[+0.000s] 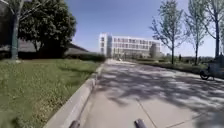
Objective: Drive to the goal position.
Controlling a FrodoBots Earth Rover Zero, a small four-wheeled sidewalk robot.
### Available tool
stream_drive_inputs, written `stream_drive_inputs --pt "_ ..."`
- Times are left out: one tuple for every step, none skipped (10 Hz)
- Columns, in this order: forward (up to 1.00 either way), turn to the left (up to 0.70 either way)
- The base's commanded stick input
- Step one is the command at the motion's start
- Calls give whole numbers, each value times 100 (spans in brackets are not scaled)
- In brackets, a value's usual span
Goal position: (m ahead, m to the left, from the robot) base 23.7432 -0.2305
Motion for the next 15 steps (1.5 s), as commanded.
stream_drive_inputs --pt "70 0" --pt "70 0" --pt "70 0" --pt "70 -5" --pt "70 -19" --pt "70 -31" --pt "70 -16" --pt "70 0" --pt "70 0" --pt "70 0" --pt "52 0" --pt "8 0" --pt "0 0" --pt "0 0" --pt "19 0"
